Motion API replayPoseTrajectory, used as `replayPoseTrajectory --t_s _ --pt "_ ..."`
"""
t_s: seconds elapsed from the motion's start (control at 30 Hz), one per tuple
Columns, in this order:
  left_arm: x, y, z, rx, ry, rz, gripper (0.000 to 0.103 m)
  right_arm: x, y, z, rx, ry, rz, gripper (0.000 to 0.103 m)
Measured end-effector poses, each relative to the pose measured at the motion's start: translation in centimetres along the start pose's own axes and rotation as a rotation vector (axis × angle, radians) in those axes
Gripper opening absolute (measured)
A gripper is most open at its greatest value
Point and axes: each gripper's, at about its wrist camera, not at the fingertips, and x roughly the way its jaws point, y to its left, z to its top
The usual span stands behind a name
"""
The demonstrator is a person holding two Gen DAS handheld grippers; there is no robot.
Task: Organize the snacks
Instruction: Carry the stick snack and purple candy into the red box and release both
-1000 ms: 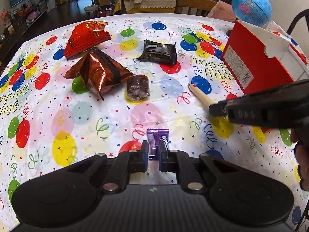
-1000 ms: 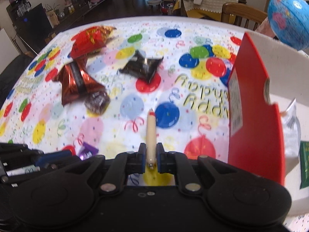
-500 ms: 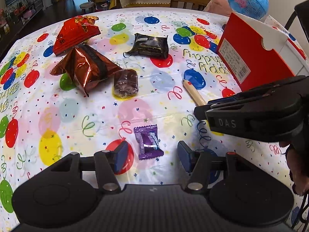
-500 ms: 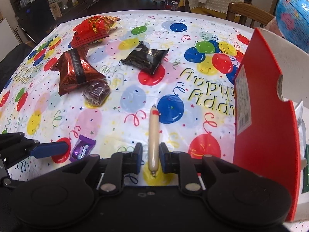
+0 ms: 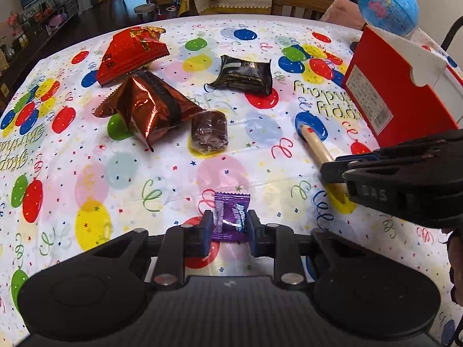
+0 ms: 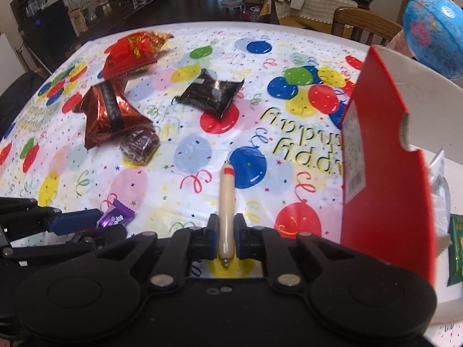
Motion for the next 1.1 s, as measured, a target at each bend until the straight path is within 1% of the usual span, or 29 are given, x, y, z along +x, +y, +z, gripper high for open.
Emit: replayPoseTrajectory --t_s 0.27,0.33,0.47,0.57,0.8,0.93,1.1 --pt "-3.6 -1.2 1.4 -0.003 -0.051 -0.018 0.023 -4.4 -1.1 0.2 0.040 -0.069 0.020 0.009" --pt "-4.6 -1.7 1.9 -0.005 -0.068 -0.028 0.023 -5.7 -1.5 0.3 0.046 -0.088 0.011 0.009" --pt "-6.9 -3.2 3.0 0.008 -0.121 -0.040 0.023 -8.8 -2.8 0.2 0.071 -0.143 0.005 0.009" --pt "-8.4 -4.8 3.8 0.027 -0.162 -0.049 0.023 -11.0 -4.0 -0.1 0.088 -0.181 -0.003 0.009" --pt "-10.9 -9.1 5.3 0.075 -0.228 -0.077 0.023 -14.8 -7.2 -1.1 0.121 -0.254 -0.044 0.009" --pt "-11.8 -11.8 6.1 0.108 -0.256 -0.098 0.023 -16.3 -9.5 -1.9 0.148 -0.285 -0.068 0.009" --pt "-12.0 -15.4 7.1 0.157 -0.274 -0.121 0.023 -17.5 -12.5 -3.0 0.188 -0.308 -0.102 0.009"
